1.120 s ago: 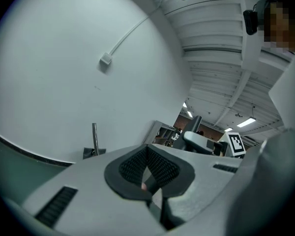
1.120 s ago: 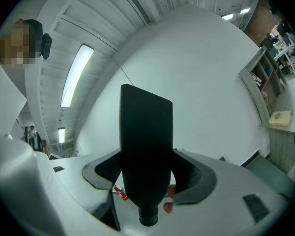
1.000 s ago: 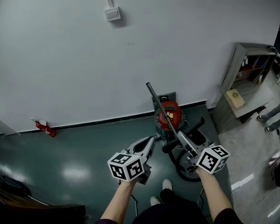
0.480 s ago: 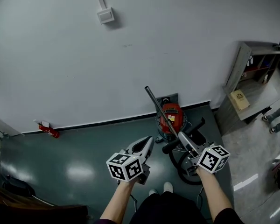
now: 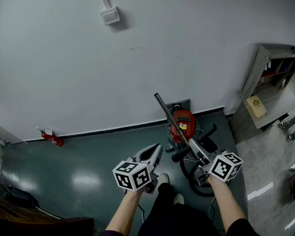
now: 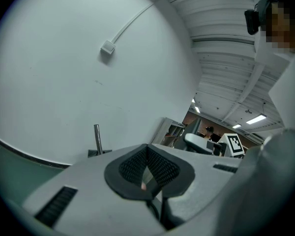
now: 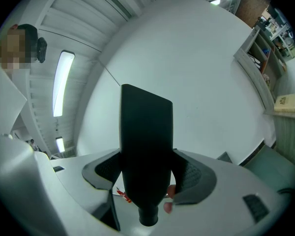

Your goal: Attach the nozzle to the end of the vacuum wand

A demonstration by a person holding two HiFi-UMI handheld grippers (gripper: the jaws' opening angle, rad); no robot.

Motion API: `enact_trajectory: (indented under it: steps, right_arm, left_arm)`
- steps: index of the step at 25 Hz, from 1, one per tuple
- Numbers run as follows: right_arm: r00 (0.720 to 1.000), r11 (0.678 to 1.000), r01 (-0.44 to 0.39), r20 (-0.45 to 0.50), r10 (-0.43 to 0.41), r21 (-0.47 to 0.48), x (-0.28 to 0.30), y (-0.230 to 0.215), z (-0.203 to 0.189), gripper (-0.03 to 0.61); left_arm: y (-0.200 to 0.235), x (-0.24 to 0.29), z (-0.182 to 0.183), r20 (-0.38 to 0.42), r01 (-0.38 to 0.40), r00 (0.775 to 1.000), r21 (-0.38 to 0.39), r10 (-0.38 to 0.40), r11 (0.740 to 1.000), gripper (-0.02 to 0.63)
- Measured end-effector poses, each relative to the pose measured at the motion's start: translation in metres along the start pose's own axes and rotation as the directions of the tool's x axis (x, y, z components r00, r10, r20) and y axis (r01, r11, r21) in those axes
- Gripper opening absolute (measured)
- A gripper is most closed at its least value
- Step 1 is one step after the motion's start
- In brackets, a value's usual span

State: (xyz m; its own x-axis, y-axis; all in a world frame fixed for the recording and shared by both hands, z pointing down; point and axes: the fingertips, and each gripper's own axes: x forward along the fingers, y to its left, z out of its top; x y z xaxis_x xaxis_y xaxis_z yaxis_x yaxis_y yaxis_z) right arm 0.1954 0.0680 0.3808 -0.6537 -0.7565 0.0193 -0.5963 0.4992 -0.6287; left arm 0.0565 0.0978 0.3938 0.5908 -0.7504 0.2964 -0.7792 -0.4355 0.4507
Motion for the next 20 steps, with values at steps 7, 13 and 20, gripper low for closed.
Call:
enact_trajectory:
  steps: [7,13,20]
  right_arm:
    - [1.0,1.0,0.01,0.005,-0.01,0.008,0.038,-0.016,0.01,0.31]
    - [1.0,0.999,0.029,0.004,-0.029,0.015,0.074,-0.032,0.016,0.31]
    - [0.998,0.998,0.057,0.011,-0.058,0.025,0.111,-0.045,0.021,0.31]
  left_arm:
    - [0.032,0.028,0.021,0.001,0.007,1.0,-0.009,-0.007,1.0,0.003]
    - [0.062,0.052,0.038,-0.009,0.016,1.0,-0.018,-0.017,1.0,0.004]
    - [0.097,0.076,0.054,-0.029,0.035,0.999,-0.04,-0.036,0.999,0.005]
